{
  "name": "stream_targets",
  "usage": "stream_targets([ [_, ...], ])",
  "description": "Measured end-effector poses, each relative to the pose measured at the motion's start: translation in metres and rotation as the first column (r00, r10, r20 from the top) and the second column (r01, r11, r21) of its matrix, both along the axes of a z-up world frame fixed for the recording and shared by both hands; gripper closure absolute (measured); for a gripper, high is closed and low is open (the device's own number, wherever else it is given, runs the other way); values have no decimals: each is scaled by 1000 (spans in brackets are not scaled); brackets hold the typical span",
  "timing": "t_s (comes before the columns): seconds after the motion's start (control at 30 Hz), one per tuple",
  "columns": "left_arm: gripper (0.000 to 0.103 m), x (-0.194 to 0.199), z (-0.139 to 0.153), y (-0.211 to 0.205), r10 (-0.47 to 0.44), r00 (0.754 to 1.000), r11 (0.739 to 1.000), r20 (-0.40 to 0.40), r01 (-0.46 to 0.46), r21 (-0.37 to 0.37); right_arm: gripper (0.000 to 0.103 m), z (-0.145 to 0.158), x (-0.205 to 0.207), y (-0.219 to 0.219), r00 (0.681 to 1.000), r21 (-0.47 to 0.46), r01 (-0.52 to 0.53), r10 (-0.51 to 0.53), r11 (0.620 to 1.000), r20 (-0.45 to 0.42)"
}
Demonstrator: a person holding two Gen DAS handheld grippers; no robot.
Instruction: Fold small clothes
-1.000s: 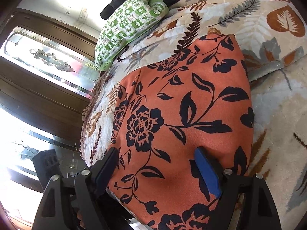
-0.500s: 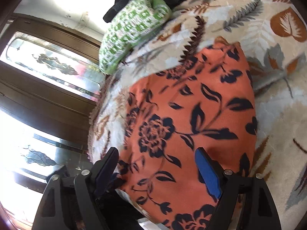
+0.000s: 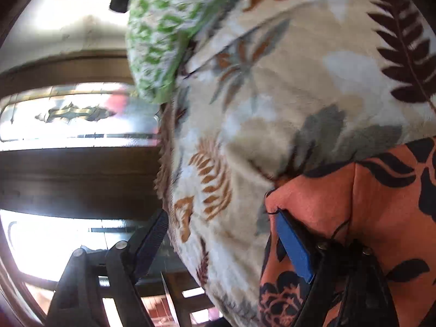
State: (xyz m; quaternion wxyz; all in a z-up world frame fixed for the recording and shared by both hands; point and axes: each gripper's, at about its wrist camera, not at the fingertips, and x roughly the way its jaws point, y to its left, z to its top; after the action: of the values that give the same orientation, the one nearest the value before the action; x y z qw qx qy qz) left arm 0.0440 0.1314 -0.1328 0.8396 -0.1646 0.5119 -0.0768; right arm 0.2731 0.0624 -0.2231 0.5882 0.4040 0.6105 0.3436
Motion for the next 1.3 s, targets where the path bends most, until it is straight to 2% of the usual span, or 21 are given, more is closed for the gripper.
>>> stream_targets([
  [0.03, 69, 2, -1, -1, -3, 1000, 1000, 1, 3, 2, 21, 5, -2, -3, 1000, 20, 13, -13, 1000, 12],
  [0.2, 68, 4, -2, -5, 0, 1000, 1000, 7, 0, 15, 18, 41, -12, -25, 993, 7, 10, -11, 1000, 120],
  [0.23, 68, 5, -2, -5, 1, 1000, 1000, 7, -1, 11, 17, 37, -8, -28, 991, -85, 32, -21, 996, 130],
  [0.27, 68, 5, -3, -5, 0, 1000, 1000, 7, 0, 8, 18, 24, -2, -32, 995, -152, 60, -46, 987, 93],
  [0.3, 68, 5, -3, -3, 0, 1000, 1000, 6, 0, -1, 19, 14, 2, -39, 994, -126, 98, -92, 987, 53],
  [0.37, 68, 2, -1, -1, 4, 1000, 1000, 13, -4, -15, 18, 22, -3, -50, 985, -68, 165, -161, 984, 55],
  [0.47, 62, -4, 8, 4, 20, 999, 1000, 38, -20, -10, 18, 49, -25, -62, 989, -54, 85, -78, 995, 122],
  [0.53, 53, -7, 16, 6, 31, 998, 999, 60, -30, -16, 18, 65, -45, -87, 982, -94, 62, -44, 994, 181],
  [0.6, 51, -9, 23, 8, 35, 996, 999, 82, -34, -16, 18, 73, -63, -120, 980, -133, 69, -42, 989, 195],
  [0.7, 51, -5, 26, 6, 44, 995, 999, 88, -44, 3, 17, 69, -95, -171, 981, -117, 121, -100, 986, 167],
  [0.73, 51, -1, 22, 3, 46, 997, 999, 64, -47, 24, 13, 62, -105, -183, 980, -108, 147, -130, 983, 151],
  [0.77, 51, 5, 15, 1, 44, 999, 998, 25, -45, 41, 8, 51, -111, -188, 985, -140, 138, -122, 980, 122],
  [0.8, 51, 10, 7, 0, 40, 999, 998, -17, -39, 47, 8, 37, -114, -189, 991, -157, 106, -92, 982, 93],
  [0.83, 51, 11, 6, -1, 42, 999, 998, -33, -41, 45, 9, 33, -117, -194, 990, -133, 119, -106, 984, 98],
  [0.9, 51, 8, 16, 1, 46, 999, 999, -2, -46, 28, 9, 48, -129, -204, 980, -99, 163, -150, 982, 132],
  [0.97, 46, 11, 28, 4, 37, 999, 999, 32, -37, 4, 8, 67, -147, -217, 961, -99, 194, -169, 976, 216],
  [1.03, 27, 22, 39, 8, 34, 997, 999, 64, -32, -32, 4, 75, -164, -226, 947, -138, 213, -169, 967, 274],
  [1.13, 21, 51, 50, 6, 2, 996, 994, 90, 8, -111, 4, 68, -174, -240, 946, -212, 211, -144, 954, 291],
  [1.2, 21, 73, 45, 7, -13, 998, 983, 67, 25, -183, 4, 62, -175, -248, 950, -212, 202, -139, 956, 280],
  [1.3, 21, 102, 28, 5, -24, 1000, 975, 10, 25, -223, 4, 63, -173, -254, 938, -217, 220, -145, 951, 316],
])
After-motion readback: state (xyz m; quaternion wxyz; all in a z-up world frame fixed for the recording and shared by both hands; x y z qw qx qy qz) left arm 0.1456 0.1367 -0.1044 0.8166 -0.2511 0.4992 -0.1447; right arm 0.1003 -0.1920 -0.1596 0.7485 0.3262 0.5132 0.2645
